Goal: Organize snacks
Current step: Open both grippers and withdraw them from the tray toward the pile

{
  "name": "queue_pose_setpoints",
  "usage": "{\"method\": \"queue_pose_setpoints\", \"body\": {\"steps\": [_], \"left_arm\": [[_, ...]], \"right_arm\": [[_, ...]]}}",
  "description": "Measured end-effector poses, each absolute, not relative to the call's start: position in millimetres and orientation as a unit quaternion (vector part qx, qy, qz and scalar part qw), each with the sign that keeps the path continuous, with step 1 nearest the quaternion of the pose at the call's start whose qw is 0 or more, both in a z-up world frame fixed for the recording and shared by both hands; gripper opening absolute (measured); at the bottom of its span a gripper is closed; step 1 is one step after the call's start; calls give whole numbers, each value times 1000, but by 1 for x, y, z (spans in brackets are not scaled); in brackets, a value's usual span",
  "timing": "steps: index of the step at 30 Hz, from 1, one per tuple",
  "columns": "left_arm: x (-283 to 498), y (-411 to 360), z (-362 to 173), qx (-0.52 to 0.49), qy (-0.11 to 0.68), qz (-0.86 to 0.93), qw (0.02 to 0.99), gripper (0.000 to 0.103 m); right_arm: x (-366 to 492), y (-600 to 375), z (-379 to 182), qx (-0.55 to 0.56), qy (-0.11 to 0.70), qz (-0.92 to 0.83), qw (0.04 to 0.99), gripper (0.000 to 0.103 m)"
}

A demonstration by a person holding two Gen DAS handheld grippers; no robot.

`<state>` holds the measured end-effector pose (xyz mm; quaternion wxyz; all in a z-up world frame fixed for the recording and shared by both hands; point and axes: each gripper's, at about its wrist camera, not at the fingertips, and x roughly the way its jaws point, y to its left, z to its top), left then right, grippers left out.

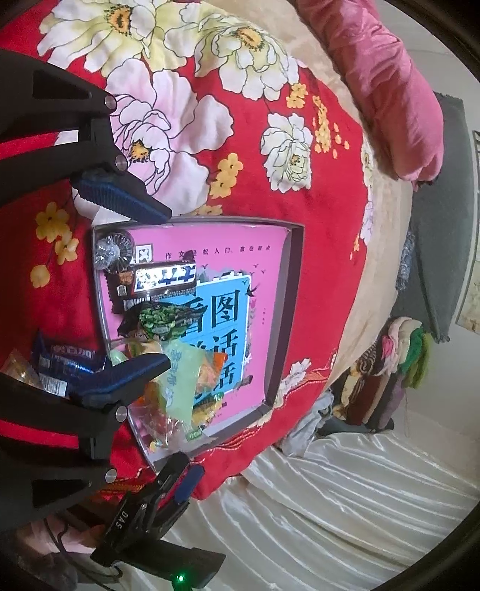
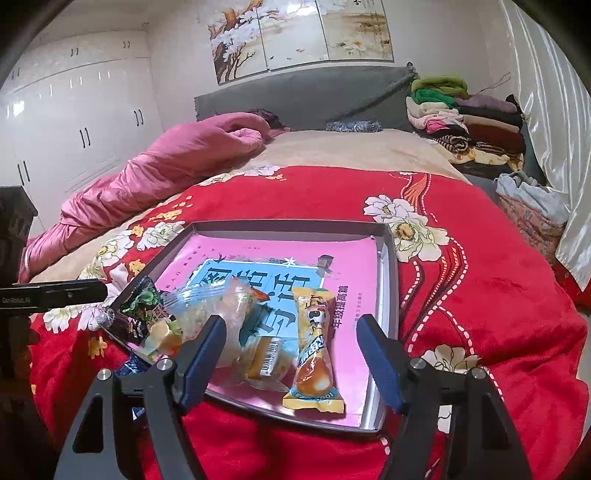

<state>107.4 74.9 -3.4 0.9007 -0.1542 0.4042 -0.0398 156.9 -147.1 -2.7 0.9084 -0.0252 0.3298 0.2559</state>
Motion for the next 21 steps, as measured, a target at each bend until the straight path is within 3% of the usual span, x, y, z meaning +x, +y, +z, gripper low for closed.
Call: {"method": "queue_pose_setpoints", "body": {"steps": [21], "left_arm": [[91, 58, 9, -153, 408, -64, 898, 77]], "right_arm": [[117, -136, 9, -25, 320, 301, 898, 85]]}}
